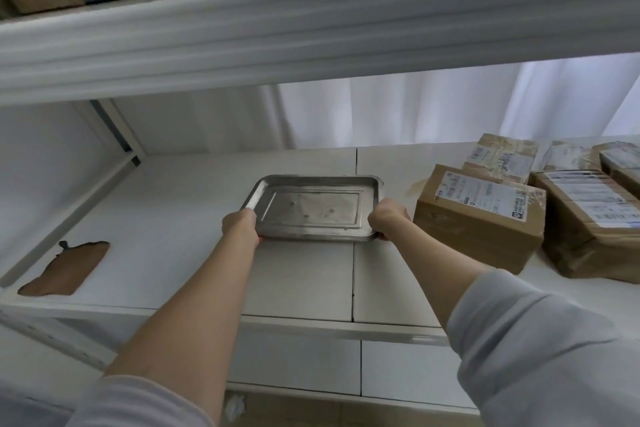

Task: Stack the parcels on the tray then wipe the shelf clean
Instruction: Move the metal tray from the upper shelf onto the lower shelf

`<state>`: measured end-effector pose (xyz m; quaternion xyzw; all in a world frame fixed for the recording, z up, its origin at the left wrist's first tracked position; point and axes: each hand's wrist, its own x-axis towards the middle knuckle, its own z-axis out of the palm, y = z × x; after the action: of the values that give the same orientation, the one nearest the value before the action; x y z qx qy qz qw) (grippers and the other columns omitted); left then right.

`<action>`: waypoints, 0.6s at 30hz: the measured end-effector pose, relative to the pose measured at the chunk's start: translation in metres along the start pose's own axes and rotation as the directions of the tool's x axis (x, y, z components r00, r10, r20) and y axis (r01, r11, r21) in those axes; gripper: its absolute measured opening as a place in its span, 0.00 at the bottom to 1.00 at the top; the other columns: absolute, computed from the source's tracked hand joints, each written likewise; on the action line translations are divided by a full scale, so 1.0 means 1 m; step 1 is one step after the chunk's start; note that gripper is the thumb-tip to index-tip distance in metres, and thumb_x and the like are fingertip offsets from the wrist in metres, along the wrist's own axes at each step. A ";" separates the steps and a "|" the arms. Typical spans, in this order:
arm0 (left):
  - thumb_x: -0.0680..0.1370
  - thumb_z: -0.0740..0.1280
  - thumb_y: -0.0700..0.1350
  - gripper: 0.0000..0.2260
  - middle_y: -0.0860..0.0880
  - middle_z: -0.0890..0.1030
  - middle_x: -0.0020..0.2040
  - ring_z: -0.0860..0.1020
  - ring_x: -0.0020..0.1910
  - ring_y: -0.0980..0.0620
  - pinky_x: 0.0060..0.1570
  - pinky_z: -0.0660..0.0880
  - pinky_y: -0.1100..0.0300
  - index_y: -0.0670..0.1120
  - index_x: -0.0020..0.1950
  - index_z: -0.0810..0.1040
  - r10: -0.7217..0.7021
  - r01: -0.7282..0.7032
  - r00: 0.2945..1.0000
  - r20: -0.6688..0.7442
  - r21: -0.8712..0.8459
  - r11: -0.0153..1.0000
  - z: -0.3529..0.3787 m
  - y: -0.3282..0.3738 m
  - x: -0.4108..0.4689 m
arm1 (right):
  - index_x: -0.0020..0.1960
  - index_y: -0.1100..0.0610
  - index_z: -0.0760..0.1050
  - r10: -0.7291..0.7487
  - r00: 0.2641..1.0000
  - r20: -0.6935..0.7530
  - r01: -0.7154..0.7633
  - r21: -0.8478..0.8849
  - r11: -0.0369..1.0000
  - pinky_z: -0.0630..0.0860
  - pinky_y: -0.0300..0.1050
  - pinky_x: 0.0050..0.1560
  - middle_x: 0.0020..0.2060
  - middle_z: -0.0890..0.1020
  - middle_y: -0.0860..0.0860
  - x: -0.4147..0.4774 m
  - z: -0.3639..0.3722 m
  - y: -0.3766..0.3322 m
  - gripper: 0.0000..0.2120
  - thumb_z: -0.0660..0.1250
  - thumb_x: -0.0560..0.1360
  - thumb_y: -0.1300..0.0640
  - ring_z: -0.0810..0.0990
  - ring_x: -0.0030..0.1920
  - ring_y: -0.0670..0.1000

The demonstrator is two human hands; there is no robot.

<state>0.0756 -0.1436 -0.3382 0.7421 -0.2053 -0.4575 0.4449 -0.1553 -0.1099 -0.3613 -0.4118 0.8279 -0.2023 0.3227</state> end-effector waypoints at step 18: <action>0.75 0.65 0.45 0.20 0.38 0.72 0.65 0.71 0.64 0.39 0.61 0.73 0.49 0.38 0.65 0.71 0.191 -0.255 0.966 0.175 0.510 0.822 0.021 0.019 0.046 | 0.63 0.63 0.70 -0.040 0.994 -0.100 0.020 -0.195 0.981 0.73 0.50 0.57 0.62 0.70 0.62 0.019 0.016 -0.022 0.16 0.58 0.76 0.63 0.73 0.59 0.61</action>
<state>0.0826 -0.1958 -0.3483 0.7786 -0.4338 -0.3704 0.2616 -0.1405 -0.1387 -0.3663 -0.4426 0.8529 -0.1469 0.2347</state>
